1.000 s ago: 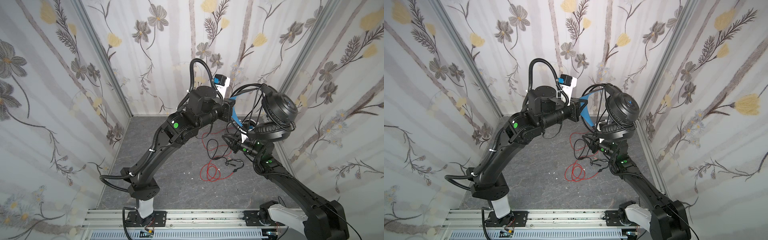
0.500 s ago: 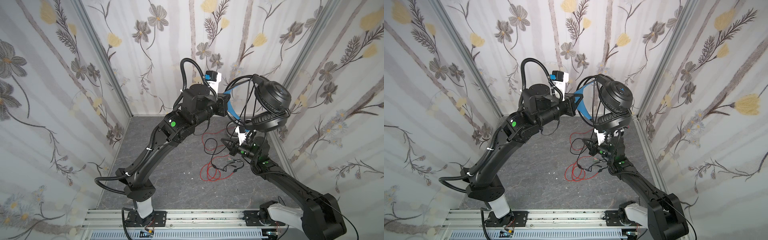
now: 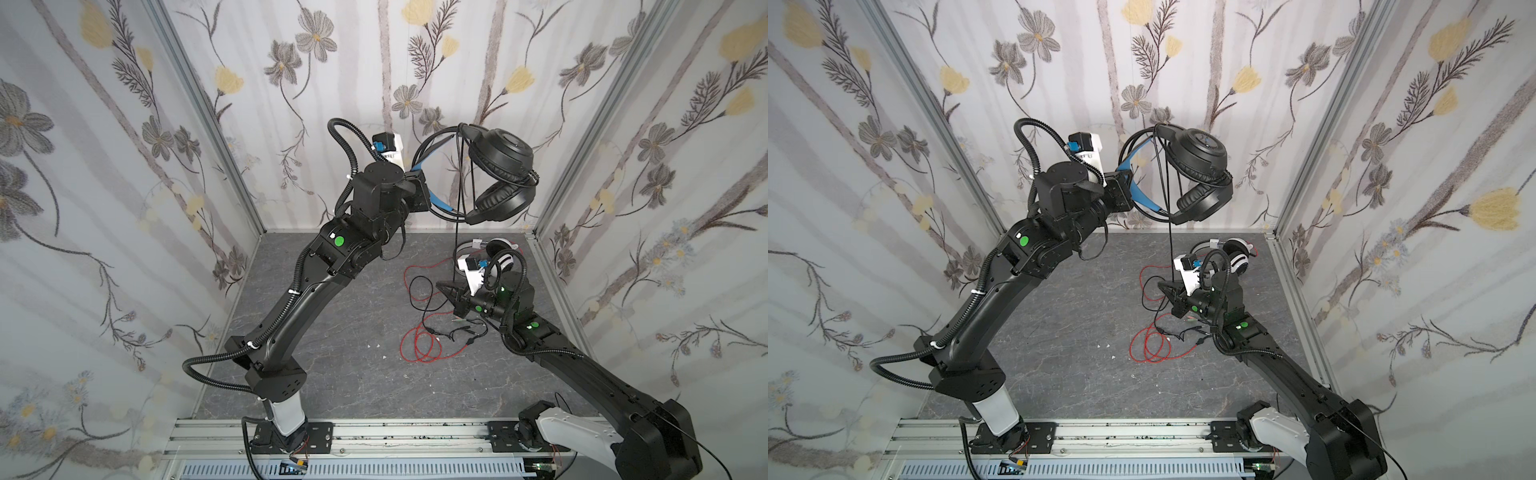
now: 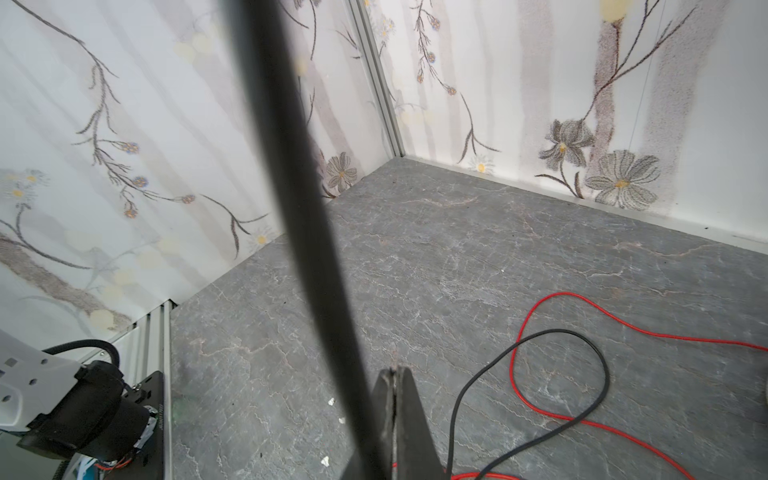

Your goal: Wrap the headphones

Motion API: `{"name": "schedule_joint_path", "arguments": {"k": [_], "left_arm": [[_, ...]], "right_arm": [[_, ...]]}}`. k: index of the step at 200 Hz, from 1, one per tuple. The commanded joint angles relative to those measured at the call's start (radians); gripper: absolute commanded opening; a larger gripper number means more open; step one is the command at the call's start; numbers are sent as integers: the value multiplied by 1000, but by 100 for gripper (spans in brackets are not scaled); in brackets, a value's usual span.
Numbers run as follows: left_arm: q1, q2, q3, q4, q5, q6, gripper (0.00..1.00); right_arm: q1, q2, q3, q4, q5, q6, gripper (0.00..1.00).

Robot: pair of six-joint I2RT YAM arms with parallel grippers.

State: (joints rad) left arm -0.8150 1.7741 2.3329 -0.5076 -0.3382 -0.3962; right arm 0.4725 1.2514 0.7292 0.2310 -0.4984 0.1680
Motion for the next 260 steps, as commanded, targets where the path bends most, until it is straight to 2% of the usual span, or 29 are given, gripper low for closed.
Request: {"name": "schedule_joint_path", "arguments": {"k": [1, 27, 63, 138, 163, 201, 224, 260], "left_arm": [[6, 18, 34, 79, -183, -15, 0], [12, 25, 3, 57, -318, 27, 0], [34, 28, -58, 44, -420, 96, 0], [50, 25, -175, 11, -501, 223, 0], [42, 24, -224, 16, -517, 340, 0], [5, 41, -257, -44, -599, 527, 0], [-3, 1, -326, -92, -539, 561, 0], [-1, -13, -352, -301, -415, 564, 0]], "right_arm": [[38, -9, 11, -149, 85, -93, 0], [96, -11, 70, -220, 146, -142, 0], [151, -36, 81, -265, 193, -168, 0], [255, -73, 185, -399, 332, -265, 0], [286, -61, 255, -466, 423, -322, 0], [291, -40, 335, -528, 545, -378, 0], [290, -22, 364, -551, 609, -411, 0], [290, -10, 377, -560, 686, -456, 1]]}}
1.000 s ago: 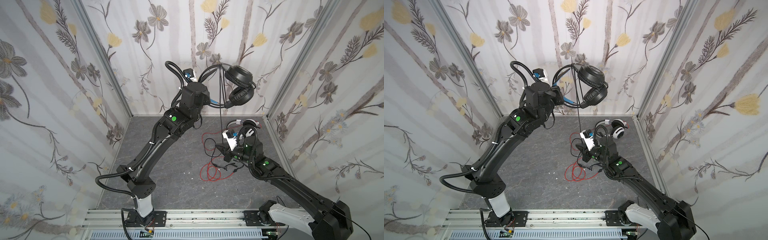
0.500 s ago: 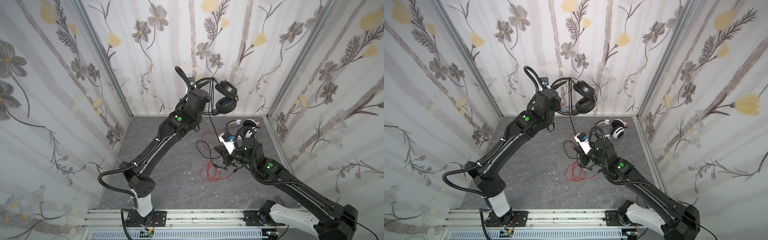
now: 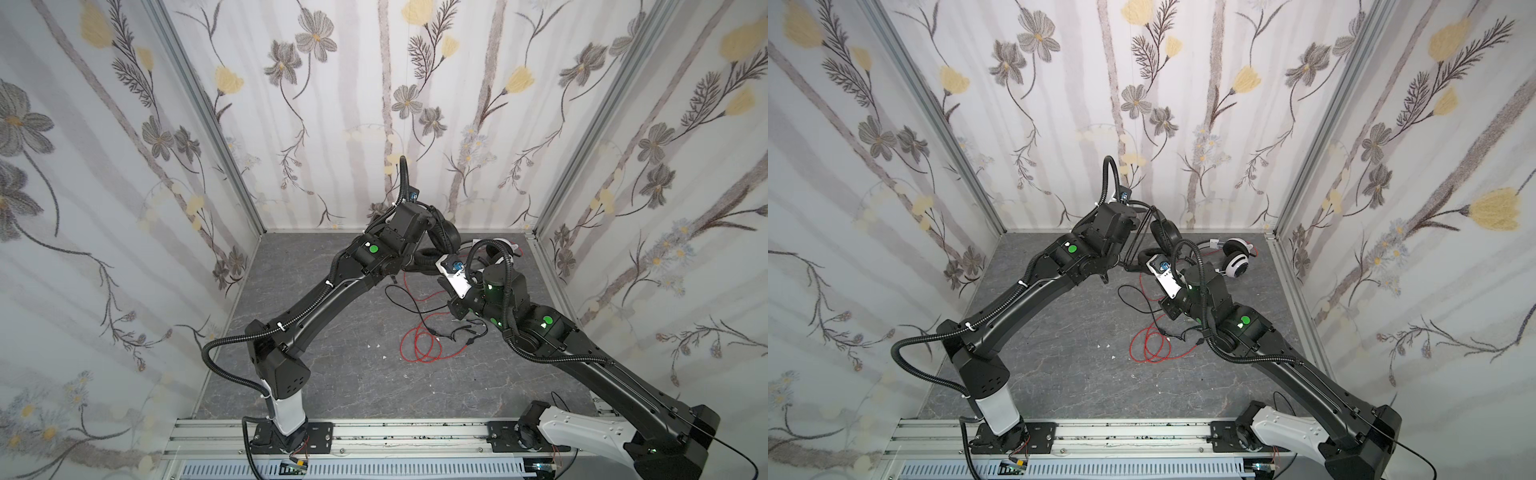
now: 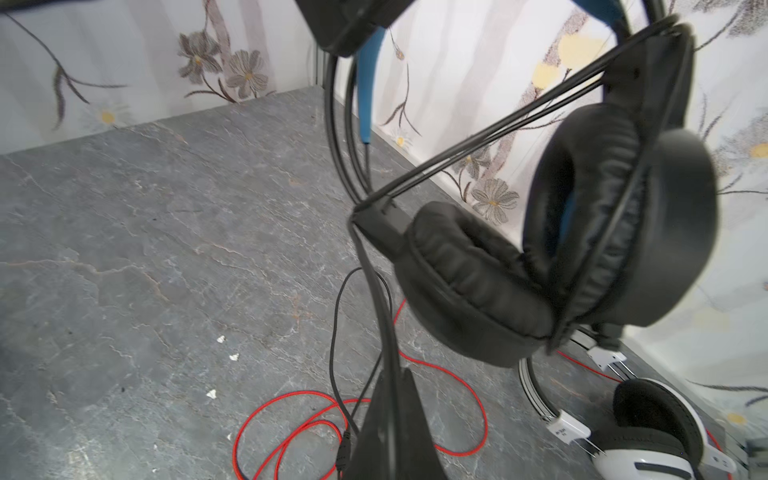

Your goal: Wrap the headphones

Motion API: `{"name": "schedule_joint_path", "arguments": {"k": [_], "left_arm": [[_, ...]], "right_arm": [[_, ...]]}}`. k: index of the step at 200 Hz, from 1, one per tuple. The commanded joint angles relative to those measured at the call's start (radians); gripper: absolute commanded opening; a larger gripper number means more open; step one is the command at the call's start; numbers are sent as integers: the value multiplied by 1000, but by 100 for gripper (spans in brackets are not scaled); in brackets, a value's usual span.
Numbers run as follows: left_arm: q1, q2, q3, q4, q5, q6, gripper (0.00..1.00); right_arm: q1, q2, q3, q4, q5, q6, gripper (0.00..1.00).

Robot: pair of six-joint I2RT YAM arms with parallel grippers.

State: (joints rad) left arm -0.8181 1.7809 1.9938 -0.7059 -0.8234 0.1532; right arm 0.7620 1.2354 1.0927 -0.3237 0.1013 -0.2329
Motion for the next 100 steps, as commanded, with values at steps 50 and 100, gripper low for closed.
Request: {"name": "schedule_joint_path", "arguments": {"k": [50, 100], "left_arm": [[-2, -66, -78, -276, 254, 21, 0], [-27, -121, -109, -325, 279, 131, 0]], "right_arm": [[2, 9, 33, -18, 160, -113, 5], [16, -6, 19, 8, 275, -147, 7]]}}
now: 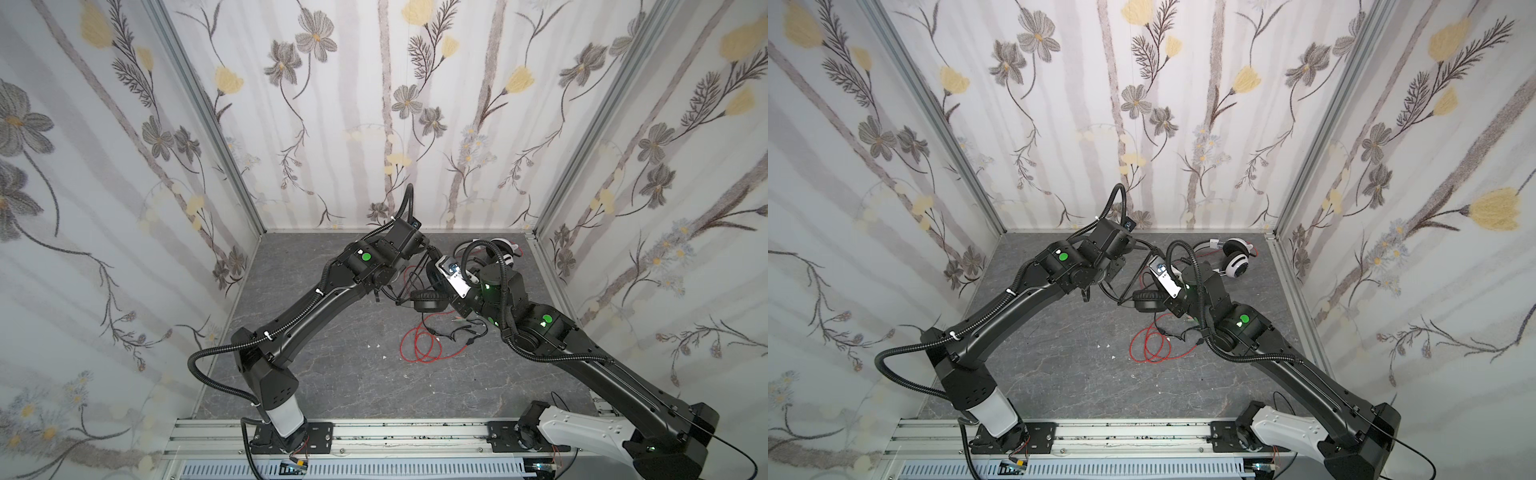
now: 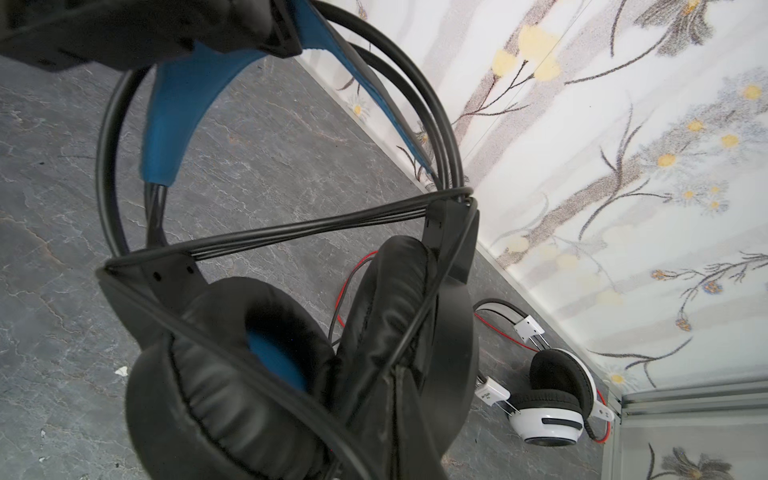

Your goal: Wrap the headphones

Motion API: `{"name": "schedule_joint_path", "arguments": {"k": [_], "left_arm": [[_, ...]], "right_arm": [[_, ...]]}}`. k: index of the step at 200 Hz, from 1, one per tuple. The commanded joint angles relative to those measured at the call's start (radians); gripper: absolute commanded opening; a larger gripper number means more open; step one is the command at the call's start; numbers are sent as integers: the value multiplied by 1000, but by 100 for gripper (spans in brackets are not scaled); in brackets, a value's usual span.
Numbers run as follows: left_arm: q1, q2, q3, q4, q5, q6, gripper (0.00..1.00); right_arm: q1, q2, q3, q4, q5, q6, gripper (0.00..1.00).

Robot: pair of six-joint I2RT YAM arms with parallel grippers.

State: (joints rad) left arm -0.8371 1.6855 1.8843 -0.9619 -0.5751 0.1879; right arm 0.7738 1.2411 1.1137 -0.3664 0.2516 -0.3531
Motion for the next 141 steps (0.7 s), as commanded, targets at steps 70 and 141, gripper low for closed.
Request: {"name": "schedule_joint_path", "arguments": {"k": [70, 141], "left_arm": [[-20, 32, 168, -207, 136, 127, 0], [-27, 69, 253, -292, 186, 143, 0]], "right_arm": [[104, -20, -31, 88, 228, -129, 9], [136, -106, -98, 169, 263, -181, 18]]}}
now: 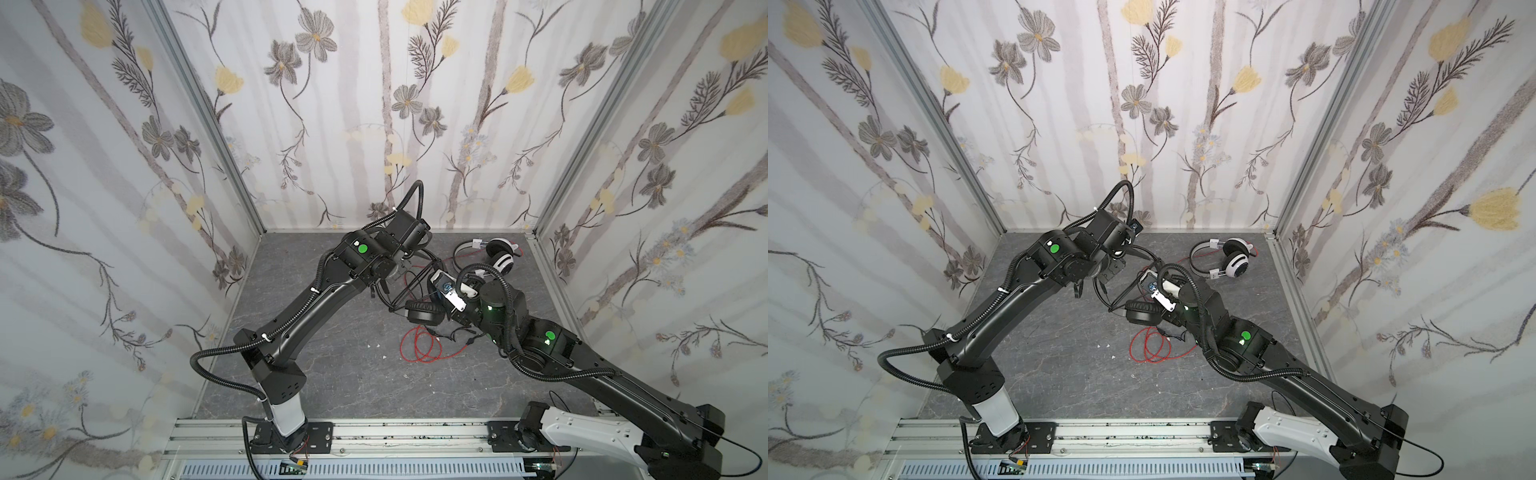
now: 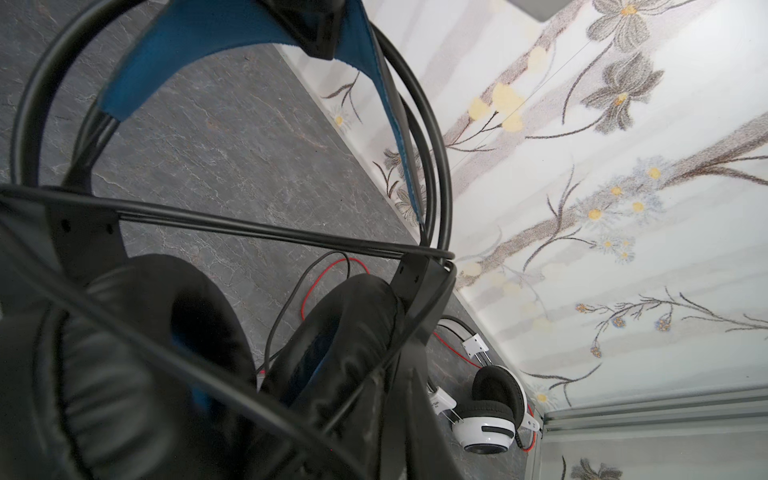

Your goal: Wrap the headphones

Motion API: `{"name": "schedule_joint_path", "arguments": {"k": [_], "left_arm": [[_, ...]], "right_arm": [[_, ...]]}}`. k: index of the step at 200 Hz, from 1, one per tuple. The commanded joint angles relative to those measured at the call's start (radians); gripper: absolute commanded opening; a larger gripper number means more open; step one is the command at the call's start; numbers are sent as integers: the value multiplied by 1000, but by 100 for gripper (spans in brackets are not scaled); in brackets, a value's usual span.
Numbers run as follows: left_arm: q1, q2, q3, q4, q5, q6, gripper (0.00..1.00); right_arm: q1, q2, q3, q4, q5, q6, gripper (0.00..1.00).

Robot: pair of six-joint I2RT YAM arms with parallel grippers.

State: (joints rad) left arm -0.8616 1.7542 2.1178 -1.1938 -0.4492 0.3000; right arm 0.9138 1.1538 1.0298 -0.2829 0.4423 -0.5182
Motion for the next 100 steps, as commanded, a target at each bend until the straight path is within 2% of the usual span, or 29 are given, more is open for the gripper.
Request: {"name": "schedule_joint_path", "arguments": {"k": [1, 33, 60, 100], "left_arm": [[-2, 0, 20, -61, 62, 31, 0], [-12, 16, 61, -68, 89, 31, 0], [-22, 35, 102, -75, 93, 26, 0], [-26, 16, 102, -80, 120, 7, 0]], "right_arm": [[-5, -19, -15, 88, 73, -16, 18], [-35, -4, -2, 127, 49, 30, 22], [-78, 29, 25, 133, 13, 81, 19], [-274, 14, 30, 139, -136, 214, 19]]}}
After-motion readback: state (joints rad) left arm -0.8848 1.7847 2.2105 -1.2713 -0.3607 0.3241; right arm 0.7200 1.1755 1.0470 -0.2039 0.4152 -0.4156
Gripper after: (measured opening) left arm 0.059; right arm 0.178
